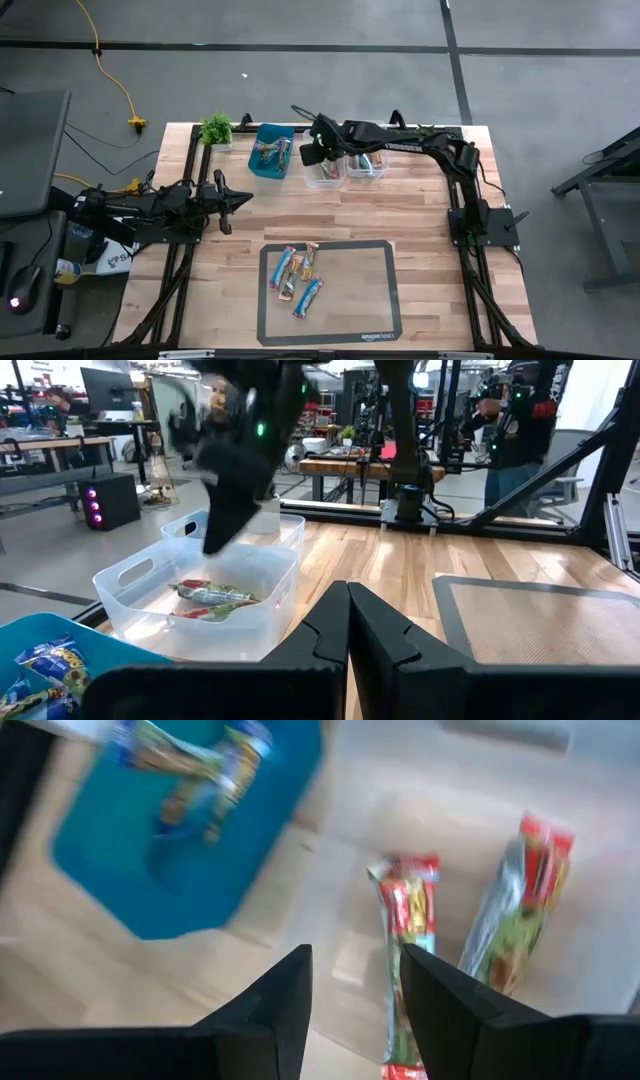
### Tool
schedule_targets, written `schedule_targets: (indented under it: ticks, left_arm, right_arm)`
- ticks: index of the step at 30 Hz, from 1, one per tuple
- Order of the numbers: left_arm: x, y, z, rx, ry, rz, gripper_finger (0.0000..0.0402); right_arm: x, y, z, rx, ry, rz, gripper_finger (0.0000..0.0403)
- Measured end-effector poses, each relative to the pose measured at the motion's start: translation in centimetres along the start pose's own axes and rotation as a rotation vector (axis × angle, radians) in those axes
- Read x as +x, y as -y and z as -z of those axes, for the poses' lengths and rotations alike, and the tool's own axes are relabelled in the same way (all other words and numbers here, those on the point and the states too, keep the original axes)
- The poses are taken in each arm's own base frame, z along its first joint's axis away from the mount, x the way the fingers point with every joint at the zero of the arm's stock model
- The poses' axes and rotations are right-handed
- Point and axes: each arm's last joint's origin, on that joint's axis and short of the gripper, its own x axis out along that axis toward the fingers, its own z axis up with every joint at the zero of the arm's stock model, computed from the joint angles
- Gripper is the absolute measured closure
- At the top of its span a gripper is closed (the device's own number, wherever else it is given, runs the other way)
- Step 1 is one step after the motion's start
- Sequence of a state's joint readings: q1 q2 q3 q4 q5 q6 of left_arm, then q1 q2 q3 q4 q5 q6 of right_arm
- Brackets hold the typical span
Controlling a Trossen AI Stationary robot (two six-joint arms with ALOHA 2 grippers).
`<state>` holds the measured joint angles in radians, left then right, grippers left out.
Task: Pick and place Granola Bars by type
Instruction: Put the bottom red granola bar into the left transparent bin
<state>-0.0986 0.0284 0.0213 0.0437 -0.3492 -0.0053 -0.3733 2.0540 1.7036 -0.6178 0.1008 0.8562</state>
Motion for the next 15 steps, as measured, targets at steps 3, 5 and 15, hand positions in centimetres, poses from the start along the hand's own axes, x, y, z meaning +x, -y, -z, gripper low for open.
schedule_targets:
  ticks: [3, 5, 15]
  left_arm:
    - [0.0, 0.0, 0.0, 0.000, 0.000, 0.000, 0.0401]
    - [0.0, 0.0, 0.0, 0.000, 0.000, 0.000, 0.0401]
    - [0.0, 0.0, 0.0, 0.000, 0.000, 0.000, 0.0401]
  right_arm:
    - [-1.9, -0.5, -0.7, -0.075, 0.057, -0.047, 0.0265]
    - [-3.3, -0.8, -1.2, -0.134, 0.090, -0.082, 0.0265]
    - [-12.0, -2.3, -2.5, -0.466, 0.226, -0.378, 0.0265]
